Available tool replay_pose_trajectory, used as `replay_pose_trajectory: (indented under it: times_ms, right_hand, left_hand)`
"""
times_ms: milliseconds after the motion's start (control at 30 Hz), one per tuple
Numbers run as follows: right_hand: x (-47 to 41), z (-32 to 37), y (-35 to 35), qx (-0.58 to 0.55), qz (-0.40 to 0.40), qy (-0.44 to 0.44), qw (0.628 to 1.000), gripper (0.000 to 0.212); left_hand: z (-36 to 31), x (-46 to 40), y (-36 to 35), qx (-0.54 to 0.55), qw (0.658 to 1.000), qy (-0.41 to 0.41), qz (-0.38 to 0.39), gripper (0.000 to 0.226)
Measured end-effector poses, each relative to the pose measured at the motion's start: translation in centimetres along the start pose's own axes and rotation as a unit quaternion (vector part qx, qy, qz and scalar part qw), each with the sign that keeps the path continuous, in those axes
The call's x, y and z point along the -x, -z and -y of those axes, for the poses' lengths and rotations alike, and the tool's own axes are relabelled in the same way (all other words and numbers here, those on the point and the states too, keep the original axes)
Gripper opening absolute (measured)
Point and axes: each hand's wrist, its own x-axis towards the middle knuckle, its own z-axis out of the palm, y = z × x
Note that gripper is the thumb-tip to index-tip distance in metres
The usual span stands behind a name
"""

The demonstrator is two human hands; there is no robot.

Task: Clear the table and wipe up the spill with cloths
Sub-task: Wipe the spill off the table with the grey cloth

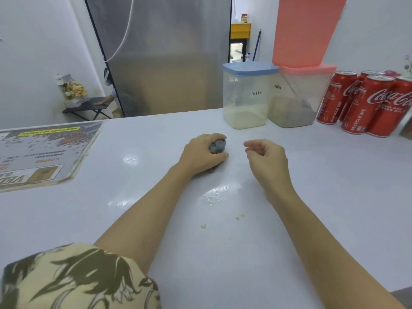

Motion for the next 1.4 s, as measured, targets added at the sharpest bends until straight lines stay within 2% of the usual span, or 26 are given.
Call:
replay_pose_trajectory:
  times_ms: [133, 233, 367, 467, 500, 567, 633, 700, 767, 833, 933, 1033, 1100, 1167, 1300, 1400]
  right_hand:
    - [0.1, 0.6, 0.6, -0.011, -0.060, 0.019, 0.998, 0.027]
    - [0.0, 1.0, 0.8, -0.025, -0.078, 0.028, 0.996, 0.025]
    - [0.3, 1.3, 0.7, -0.027, -0.061, 0.044, 0.997, 0.022]
    - [0.7, 1.3, 0.3, -0.017, -0.025, 0.053, 0.998, 0.021]
    - [1.0, 1.4, 0.1, -0.017, -0.008, 0.053, 0.998, 0.021]
    - [1.5, 1.5, -0.3, -0.015, 0.027, 0.058, 0.998, 0.020]
    - [1.9, 1.5, -0.8, -0.002, 0.057, 0.065, 0.996, 0.021]
    - [2.3, 1.4, -1.2, 0.011, 0.085, 0.070, 0.994, 0.022]
    - [2.6, 1.2, -1.5, 0.022, 0.110, 0.069, 0.991, 0.023]
    - [2.8, 1.0, -1.8, 0.038, 0.130, 0.071, 0.988, 0.024]
    - [3.0, 0.9, -2.0, 0.051, 0.147, 0.078, 0.985, 0.023]
    - [2.7, 1.0, -2.0, 0.055, 0.143, 0.078, 0.985, 0.022]
    - [2.5, 1.0, -1.8, 0.050, 0.135, 0.077, 0.987, 0.021]
    - [2.4, 0.8, -1.7, 0.050, 0.133, 0.075, 0.987, 0.021]
    - [2.2, 0.5, -1.0, 0.046, 0.128, 0.057, 0.989, 0.022]
    - [2.0, 0.5, -0.7, 0.039, 0.121, 0.049, 0.991, 0.022]
  left_hand:
    - [-1.2, 1.3, -0.1, 0.025, 0.988, -0.122, 0.097, 0.044]
    - [-2.8, 4.3, 1.0, 0.071, 0.973, -0.136, 0.171, 0.049]
    - [-5.0, 9.2, 2.0, 0.101, 0.940, -0.190, 0.265, 0.051]
    - [-5.5, 11.5, 3.1, 0.128, 0.936, -0.146, 0.294, 0.050]
    - [-5.6, 12.0, 3.6, 0.136, 0.940, -0.124, 0.287, 0.050]
    - [-5.7, 13.1, 4.9, 0.161, 0.959, -0.080, 0.221, 0.050]
    - [-5.4, 14.1, 6.5, 0.195, 0.975, -0.032, 0.105, 0.049]
    - [-4.3, 14.9, 8.5, 0.217, 0.976, 0.023, -0.021, 0.046]
    - [-1.9, 15.3, 10.1, 0.176, 0.972, 0.088, -0.124, 0.041]
    - [0.8, 15.8, 10.8, 0.106, 0.965, 0.156, -0.183, 0.037]
    - [1.9, 16.9, 9.2, 0.029, 0.958, 0.221, -0.180, 0.042]
    - [-0.6, 17.3, 6.2, -0.005, 0.978, 0.155, -0.139, 0.049]
    - [-2.9, 17.5, 4.2, 0.023, 0.988, 0.114, -0.103, 0.049]
    - [-4.3, 17.2, 3.3, 0.074, 0.987, 0.118, -0.085, 0.047]
    - [-4.2, 17.2, 5.5, 0.169, 0.963, 0.166, -0.125, 0.044]
    - [-3.3, 19.1, 7.0, 0.094, 0.959, 0.211, -0.166, 0.043]
